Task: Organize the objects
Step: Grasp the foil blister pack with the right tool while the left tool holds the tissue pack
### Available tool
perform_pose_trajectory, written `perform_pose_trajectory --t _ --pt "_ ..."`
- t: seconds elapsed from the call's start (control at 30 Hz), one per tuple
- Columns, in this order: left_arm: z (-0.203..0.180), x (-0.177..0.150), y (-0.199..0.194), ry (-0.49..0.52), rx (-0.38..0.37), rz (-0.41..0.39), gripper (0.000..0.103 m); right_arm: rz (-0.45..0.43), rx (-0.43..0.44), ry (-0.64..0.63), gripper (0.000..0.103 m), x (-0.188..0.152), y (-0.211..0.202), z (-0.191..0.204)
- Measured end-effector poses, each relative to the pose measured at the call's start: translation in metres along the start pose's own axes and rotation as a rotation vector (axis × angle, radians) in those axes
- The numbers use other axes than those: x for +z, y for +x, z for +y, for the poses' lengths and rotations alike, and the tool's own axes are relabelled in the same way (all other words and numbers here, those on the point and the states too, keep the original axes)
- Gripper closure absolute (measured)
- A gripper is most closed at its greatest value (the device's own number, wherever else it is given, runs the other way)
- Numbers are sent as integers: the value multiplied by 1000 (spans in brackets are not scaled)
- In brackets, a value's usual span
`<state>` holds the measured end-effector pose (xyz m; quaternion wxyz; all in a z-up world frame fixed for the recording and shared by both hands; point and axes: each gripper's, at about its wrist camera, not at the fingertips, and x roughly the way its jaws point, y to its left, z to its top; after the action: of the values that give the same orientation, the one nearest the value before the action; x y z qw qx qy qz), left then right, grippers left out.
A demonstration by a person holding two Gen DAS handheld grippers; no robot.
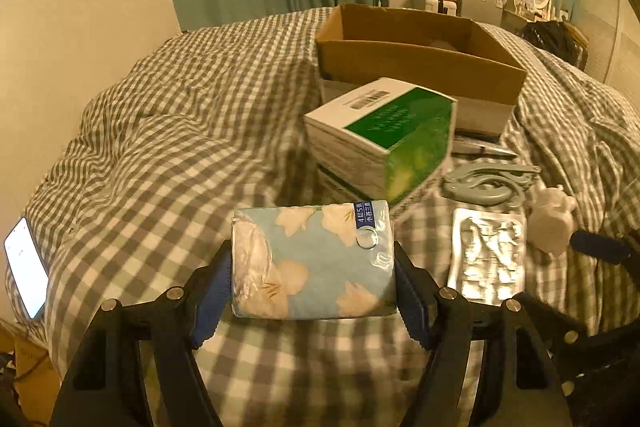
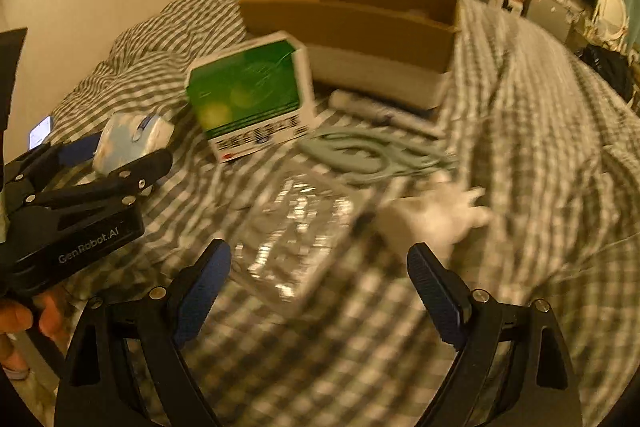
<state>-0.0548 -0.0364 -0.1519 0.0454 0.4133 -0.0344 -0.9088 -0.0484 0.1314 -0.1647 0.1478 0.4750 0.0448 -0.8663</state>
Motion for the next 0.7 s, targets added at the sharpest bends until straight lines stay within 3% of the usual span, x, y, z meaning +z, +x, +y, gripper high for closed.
perform_pose_trajectory --t 0.17,0.3,0.33,0.53,0.7 --pt "13 0 7 -25 4 -7 28 49 18 34 13 12 30 13" --pt "23 -2 10 -42 -14 -4 28 62 -48 -33 14 14 48 29" --pt "23 -2 10 -40 -16 -6 28 60 -66 -57 19 12 49 33" --pt "24 -3 11 -41 -28 -9 28 32 -105 -147 37 5 38 44" --pt "24 -1 3 -55 -36 -10 28 -30 -97 -165 40 6 11 43"
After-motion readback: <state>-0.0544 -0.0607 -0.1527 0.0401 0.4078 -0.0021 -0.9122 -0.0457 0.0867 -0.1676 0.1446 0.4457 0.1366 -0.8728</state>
